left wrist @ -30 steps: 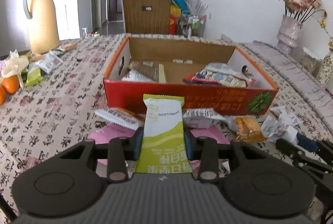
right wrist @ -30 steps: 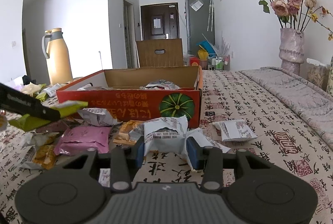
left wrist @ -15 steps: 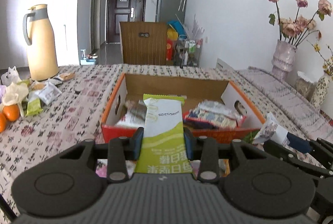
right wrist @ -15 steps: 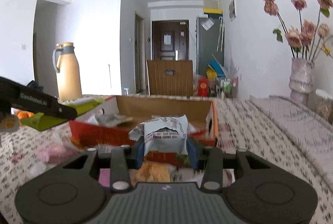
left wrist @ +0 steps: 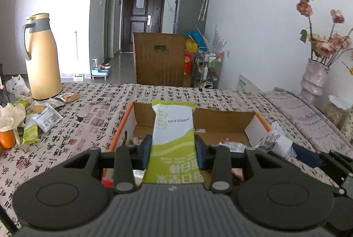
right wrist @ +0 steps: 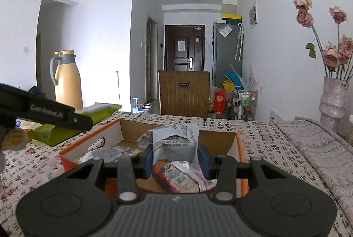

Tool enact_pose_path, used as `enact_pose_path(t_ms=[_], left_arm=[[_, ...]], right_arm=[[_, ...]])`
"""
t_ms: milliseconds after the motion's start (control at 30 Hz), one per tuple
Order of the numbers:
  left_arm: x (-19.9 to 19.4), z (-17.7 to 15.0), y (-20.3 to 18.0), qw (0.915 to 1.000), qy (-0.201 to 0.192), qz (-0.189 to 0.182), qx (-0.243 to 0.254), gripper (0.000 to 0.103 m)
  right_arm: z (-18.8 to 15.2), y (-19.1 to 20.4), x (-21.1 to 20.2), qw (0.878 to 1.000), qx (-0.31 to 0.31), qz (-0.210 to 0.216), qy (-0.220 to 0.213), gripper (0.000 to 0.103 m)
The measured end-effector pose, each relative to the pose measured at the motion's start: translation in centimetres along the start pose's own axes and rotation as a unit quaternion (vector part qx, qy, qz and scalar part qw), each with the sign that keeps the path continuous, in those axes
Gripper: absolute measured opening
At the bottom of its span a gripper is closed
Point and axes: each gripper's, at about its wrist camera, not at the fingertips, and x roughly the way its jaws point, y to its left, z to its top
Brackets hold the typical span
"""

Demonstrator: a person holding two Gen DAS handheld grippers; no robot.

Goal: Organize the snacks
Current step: 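Carry the green bar and white packet into the box and open both tools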

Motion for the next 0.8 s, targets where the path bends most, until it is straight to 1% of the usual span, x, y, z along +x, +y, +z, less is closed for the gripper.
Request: enact_pose_path(t_ms=[133,300,433,633,733,767,800], left_arm=[[2.0,0.6,0.1,0.9999,0.006,0.012,-0.008,0.039],[4.8,0.5,0.2,0.9993,0.02,0.028,-0.017,0.039],[6.2,-0.3,0.5,0.9989,0.027,0.035,-0.018,0.039],[7.4,-1.1,0.9,0.9986,0.037,0.032,-0.017,0.04],[7.3,-1.3,1.1,0.9987,0.038,0.028,-0.019,0.042],[7.2,-1.3,1.2,0.9988,0.036,0.025,-0.021,0.048],[7.0,-1.3,1.3,0.9988,0.034,0.025,-0.024,0.054]], right_arm=[[0.4,0.0,2.3,1.0,-0.001,-0.004,0.012,0.041],[0.4,-0.2,5.2,1.0,0.006,-0.013,0.026,0.041],[-0.5,-0.1,6.4,0.999,0.011,-0.017,0.031,0.041],[-1.5,-0.6,7.5,0.999,0.02,-0.011,0.046,0.041],[-1.6,-0.9,7.7,0.998,0.029,-0.01,0.052,0.043],[-1.7,-1.0,7.6,0.998,0.033,-0.008,0.054,0.047],[-1.7,-1.1,7.6,0.998,0.035,-0.006,0.055,0.053]])
